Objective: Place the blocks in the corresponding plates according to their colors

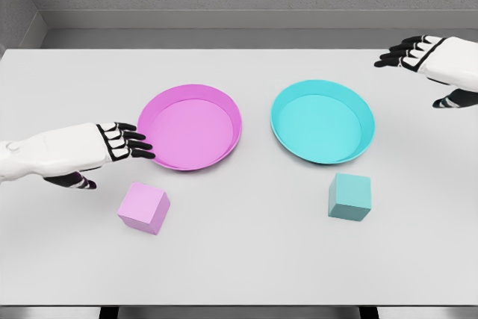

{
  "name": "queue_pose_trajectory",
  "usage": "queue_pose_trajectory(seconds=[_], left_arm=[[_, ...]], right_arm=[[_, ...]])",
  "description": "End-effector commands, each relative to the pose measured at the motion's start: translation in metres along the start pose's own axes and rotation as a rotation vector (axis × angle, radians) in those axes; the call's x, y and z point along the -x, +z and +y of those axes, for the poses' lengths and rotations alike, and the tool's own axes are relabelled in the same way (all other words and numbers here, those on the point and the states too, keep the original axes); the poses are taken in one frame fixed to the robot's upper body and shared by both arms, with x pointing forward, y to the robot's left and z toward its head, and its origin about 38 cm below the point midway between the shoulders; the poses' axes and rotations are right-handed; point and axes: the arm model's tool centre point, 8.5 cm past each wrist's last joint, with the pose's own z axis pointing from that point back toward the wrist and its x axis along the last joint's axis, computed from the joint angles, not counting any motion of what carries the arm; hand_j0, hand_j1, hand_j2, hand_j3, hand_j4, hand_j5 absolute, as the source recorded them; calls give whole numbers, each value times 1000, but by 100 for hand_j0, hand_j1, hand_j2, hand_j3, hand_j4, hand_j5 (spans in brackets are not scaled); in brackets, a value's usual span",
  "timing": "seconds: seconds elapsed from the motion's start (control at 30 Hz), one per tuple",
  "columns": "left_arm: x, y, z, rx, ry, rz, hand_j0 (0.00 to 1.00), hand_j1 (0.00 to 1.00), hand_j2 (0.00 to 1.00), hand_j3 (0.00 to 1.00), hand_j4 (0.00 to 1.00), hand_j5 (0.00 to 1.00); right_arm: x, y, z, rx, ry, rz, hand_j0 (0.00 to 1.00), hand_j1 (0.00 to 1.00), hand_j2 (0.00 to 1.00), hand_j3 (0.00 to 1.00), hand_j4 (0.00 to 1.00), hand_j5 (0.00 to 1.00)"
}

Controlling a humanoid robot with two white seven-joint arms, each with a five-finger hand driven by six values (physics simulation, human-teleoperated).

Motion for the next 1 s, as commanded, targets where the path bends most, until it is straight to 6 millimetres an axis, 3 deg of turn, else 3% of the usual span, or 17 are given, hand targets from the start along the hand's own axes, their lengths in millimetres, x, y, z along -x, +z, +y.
queue_pose_trajectory(seconds=[0.0, 0.27, 0.37, 0.47, 0.63, 0.7, 0.77, 0.97], left_arm=[[-1, 0, 0, -1, 5, -3, 100, 100, 100, 100, 100, 100], [-1, -1, 0, 0, 5, -5, 100, 100, 100, 100, 100, 100], [-1, -1, -1, 6, 3, -5, 100, 100, 100, 100, 100, 100], [-3, -7, -11, 58, -60, -9, 100, 100, 100, 100, 100, 100], [-2, -12, -17, 127, -183, 0, 100, 100, 100, 100, 100, 100], [-2, -17, -14, 129, -218, -2, 100, 100, 100, 100, 100, 100], [-1, -21, -10, 122, -239, -5, 100, 100, 100, 100, 100, 100], [-4, -29, -6, 161, -265, -44, 100, 100, 100, 100, 100, 100]], right_arm=[[0, 0, 0, 0, -3, 1, 100, 100, 100, 100, 100, 100], [9, 4, -3, 7, -8, 28, 100, 100, 100, 100, 100, 100], [4, 1, 6, -9, -18, 14, 100, 100, 100, 100, 100, 100], [-15, -15, 14, -52, -1, -53, 100, 100, 100, 100, 100, 100], [-46, -57, 6, -158, 91, -200, 100, 100, 100, 100, 100, 100], [-63, -59, 25, -241, 110, -257, 100, 100, 100, 100, 100, 100], [-78, -54, 26, -266, 142, -298, 100, 100, 100, 100, 100, 100], [-89, -56, 44, -318, 129, -338, 100, 100, 100, 100, 100, 100]])
